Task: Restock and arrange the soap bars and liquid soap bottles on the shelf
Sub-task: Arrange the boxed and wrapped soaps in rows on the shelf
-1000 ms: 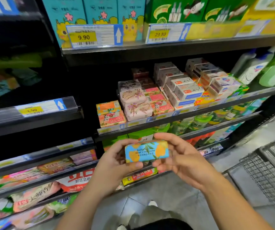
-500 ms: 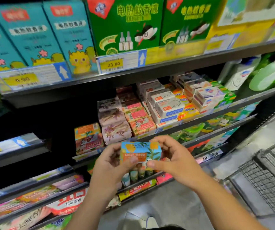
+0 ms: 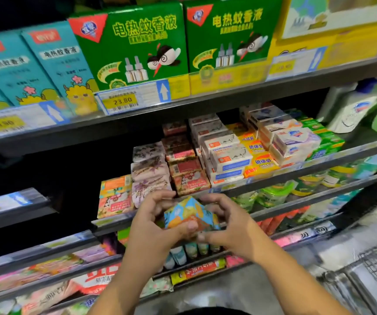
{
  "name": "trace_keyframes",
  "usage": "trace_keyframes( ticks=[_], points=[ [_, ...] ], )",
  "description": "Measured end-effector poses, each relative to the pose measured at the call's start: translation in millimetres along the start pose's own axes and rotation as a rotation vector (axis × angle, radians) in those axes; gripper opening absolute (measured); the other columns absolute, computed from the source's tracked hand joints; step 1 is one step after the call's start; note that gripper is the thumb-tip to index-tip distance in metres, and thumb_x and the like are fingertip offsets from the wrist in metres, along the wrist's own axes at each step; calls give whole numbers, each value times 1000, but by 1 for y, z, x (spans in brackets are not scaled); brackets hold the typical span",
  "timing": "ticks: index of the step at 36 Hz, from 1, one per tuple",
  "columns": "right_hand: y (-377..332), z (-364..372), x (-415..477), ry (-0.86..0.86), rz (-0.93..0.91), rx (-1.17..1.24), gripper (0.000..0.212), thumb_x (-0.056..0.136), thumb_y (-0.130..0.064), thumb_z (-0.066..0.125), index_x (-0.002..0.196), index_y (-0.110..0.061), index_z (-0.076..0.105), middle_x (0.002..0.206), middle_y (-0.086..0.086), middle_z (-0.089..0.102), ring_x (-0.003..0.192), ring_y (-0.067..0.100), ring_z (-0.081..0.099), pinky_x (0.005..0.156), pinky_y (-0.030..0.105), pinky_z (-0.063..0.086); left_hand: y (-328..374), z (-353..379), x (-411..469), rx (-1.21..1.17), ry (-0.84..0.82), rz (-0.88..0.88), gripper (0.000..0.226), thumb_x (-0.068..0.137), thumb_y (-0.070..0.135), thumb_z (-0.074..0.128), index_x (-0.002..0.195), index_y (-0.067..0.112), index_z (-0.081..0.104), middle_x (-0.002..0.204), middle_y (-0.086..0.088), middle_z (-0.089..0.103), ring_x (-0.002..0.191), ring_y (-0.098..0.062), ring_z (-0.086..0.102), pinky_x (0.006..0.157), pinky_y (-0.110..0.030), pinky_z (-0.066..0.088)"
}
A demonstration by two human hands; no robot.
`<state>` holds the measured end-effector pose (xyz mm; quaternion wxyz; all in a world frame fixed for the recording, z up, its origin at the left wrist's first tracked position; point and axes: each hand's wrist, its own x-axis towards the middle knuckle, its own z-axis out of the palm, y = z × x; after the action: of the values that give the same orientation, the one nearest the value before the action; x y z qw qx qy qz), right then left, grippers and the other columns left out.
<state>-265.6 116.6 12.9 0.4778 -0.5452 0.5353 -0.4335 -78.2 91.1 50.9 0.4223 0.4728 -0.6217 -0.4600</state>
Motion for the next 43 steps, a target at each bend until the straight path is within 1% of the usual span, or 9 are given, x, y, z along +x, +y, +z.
trace_keyframes(
  ticks=[4,9,17,21,25,29,32,35,43],
  points=[
    [-6,-30,-2,72,-19,50,74,53,-40,91,119,-47,58,100,1,71,99,19,68,82,36,55,-4,3,-5,22,-55,-48,60,61,19,88,111,30,56,100,4,67,93,-2,67,67,-16,55],
    [-28,-32,0,93,-122,36,74,54,-36,89,120,-45,58,98,-6,71,93,12,68,86,30,54,-11,13,0,166,-204,-82,64,63,37,92,114,44,53,107,33,60,104,5,60,81,-19,54],
    [-27,-27,-1,47,-116,-147,70,60,-23,94,118,-46,61,103,-19,67,99,4,66,83,17,51,-21,27,0,173,-169,-119,61,66,17,92,109,38,56,102,28,64,95,3,64,74,-16,52],
    [-27,-44,-3,109,-104,-11,59,60,-33,89,113,-43,65,105,-1,72,100,18,68,90,34,55,-16,22,6,-114,-109,-193,67,57,6,96,110,25,59,103,5,72,95,-12,71,72,-25,57],
    [-30,-47,-2,104,-13,193,41,70,-28,84,108,-33,70,101,20,67,96,38,65,88,45,55,3,22,15,-305,-58,-212,62,58,10,87,113,16,58,95,-8,75,87,-27,73,64,-34,59],
    [-30,-34,-3,95,174,195,27,83,-32,78,102,-15,70,85,16,66,75,18,64,62,23,48,11,30,16,-410,-116,-473,26,81,30,70,96,10,65,82,-10,74,69,-23,70,56,-31,55],
    [-19,-25,-4,75,361,63,35,93,-42,63,100,-8,70,94,22,72,82,28,65,67,34,43,1,30,11,-397,-189,-686,33,87,44,63,72,16,72,71,-9,67,53,-16,56,53,-28,36],
    [-14,-25,-4,19,410,68,34,95,-45,59,94,-13,70,78,16,70,63,19,61,56,27,42,-4,30,13,-386,-169,-764,32,89,43,65,81,12,72,71,-9,68,52,-16,57,51,-27,38],
    [-23,-42,8,66,365,305,50,89,-56,55,103,-10,72,88,15,71,74,22,63,52,26,50,9,9,23,-234,-224,-365,34,77,28,70,109,15,69,91,-4,76,78,-16,72,60,-23,54]
  ],
)
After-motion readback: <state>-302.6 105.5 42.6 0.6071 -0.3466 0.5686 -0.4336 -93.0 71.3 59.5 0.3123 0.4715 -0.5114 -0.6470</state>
